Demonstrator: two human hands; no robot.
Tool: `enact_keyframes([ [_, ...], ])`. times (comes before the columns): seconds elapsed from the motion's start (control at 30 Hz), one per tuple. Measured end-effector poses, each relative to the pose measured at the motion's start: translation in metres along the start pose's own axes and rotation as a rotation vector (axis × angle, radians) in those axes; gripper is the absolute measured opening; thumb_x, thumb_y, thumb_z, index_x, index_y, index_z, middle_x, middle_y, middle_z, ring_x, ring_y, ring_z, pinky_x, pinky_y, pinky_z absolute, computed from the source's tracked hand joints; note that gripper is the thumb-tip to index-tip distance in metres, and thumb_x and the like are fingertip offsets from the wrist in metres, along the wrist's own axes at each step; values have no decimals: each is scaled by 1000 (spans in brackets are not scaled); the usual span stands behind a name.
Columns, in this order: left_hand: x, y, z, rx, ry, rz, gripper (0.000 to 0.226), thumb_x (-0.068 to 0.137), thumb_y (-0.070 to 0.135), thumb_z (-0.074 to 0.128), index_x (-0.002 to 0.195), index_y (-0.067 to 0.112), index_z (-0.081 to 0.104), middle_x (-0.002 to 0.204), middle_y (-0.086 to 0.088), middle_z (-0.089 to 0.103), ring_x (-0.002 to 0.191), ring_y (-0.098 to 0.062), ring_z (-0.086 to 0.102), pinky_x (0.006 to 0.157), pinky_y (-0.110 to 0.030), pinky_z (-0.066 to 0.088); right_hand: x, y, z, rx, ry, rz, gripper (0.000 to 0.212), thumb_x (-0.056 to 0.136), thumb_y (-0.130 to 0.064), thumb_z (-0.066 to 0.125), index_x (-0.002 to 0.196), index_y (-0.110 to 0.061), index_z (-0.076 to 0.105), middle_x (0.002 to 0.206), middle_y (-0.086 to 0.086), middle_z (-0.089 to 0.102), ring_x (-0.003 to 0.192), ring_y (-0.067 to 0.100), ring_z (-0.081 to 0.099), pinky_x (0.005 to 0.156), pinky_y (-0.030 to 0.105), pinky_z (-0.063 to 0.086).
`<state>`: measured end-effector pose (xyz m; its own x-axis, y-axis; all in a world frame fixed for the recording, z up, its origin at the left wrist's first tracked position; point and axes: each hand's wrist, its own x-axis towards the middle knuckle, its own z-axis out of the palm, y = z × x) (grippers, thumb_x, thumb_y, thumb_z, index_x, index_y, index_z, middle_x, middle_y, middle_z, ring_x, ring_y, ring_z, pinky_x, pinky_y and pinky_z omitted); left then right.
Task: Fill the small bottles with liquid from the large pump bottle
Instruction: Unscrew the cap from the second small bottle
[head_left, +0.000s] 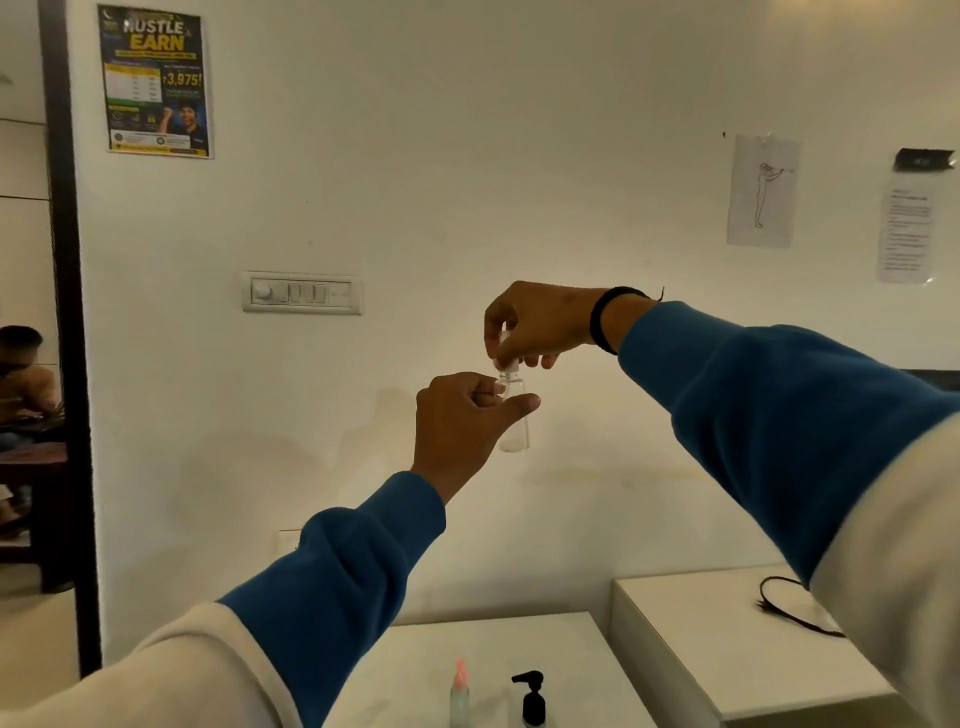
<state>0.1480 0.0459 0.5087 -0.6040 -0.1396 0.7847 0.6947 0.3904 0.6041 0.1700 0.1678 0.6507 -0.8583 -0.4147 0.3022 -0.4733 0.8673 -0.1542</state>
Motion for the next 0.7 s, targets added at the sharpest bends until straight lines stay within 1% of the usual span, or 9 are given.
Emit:
enact_keyframes([
  [0.03, 0, -1, 0, 6, 2, 4, 45, 73, 49, 87, 70, 8, 68, 63, -4, 69, 63, -23, 65, 64, -29, 52, 0, 0, 0, 15, -14, 7, 16, 87, -22, 71, 101, -16, 69, 92, 6, 71, 79, 19, 67, 66, 28, 59],
  [0.07, 0, -2, -1, 11, 3, 7, 44, 73, 49, 87, 70, 8, 69, 62, -3, 69, 63, -22, 65, 65, -28, 52, 0, 0, 1, 21, -12, 21, 20, 87, -26, 71, 104, -17, 68, 94, 6, 70, 80, 19, 67, 67, 29, 60],
  [0.13, 0, -4, 0, 10, -2, 1, 43, 73, 49, 87, 74, 9, 71, 63, -1, 70, 65, -21, 68, 68, -31, 57, 0, 0, 4, 4, 32, 57, 32, 87, -42, 73, 104, -16, 64, 91, 6, 71, 75, 19, 67, 63, 29, 60],
  [0.2, 0, -4, 1, 1, -6, -3, 44, 72, 49, 87, 74, 8, 71, 64, -3, 70, 66, -22, 69, 69, -31, 57, 0, 1, 7, -42, 73, 78, 40, 85, -50, 73, 99, -14, 63, 82, 6, 71, 67, 17, 67, 56, 26, 58],
  [0.3, -2, -3, 2, 22, -8, 5, 46, 73, 47, 87, 70, 6, 68, 64, -5, 70, 63, -16, 64, 63, -17, 46, 2, 4, 10, -48, 74, 65, 32, 87, -39, 76, 95, -9, 66, 76, 6, 71, 60, 15, 67, 53, 23, 56],
  [0.4, -3, -4, 1, 41, -23, -12, 41, 73, 47, 86, 68, 13, 65, 61, 5, 65, 57, -7, 57, 60, -14, 39, 2, 5, 9, -20, 103, 23, 29, 86, -33, 78, 99, -10, 67, 84, 10, 73, 64, 17, 68, 56, 24, 59],
  [0.53, -3, -10, -1, 70, -36, -14, 39, 71, 50, 87, 66, 20, 62, 57, 13, 59, 55, -7, 56, 58, -13, 40, -1, 8, -1, 25, 188, -17, 35, 82, -33, 81, 108, -15, 64, 87, 9, 71, 64, 17, 69, 57, 25, 59],
  [0.63, -2, -13, -2, 74, -38, -19, 39, 69, 50, 89, 65, 20, 65, 56, 12, 61, 60, -7, 61, 64, -15, 46, -5, 11, -10, 43, 267, -45, 37, 82, -33, 81, 110, -16, 64, 86, 5, 68, 62, 17, 68, 61, 27, 61],
  [0.7, -2, -13, -2, 68, -33, -27, 37, 68, 49, 90, 65, 21, 65, 58, 9, 65, 66, -9, 67, 68, -14, 46, -8, 12, -17, 68, 313, -63, 36, 82, -33, 81, 110, -15, 64, 84, 6, 69, 62, 18, 69, 61, 27, 62],
])
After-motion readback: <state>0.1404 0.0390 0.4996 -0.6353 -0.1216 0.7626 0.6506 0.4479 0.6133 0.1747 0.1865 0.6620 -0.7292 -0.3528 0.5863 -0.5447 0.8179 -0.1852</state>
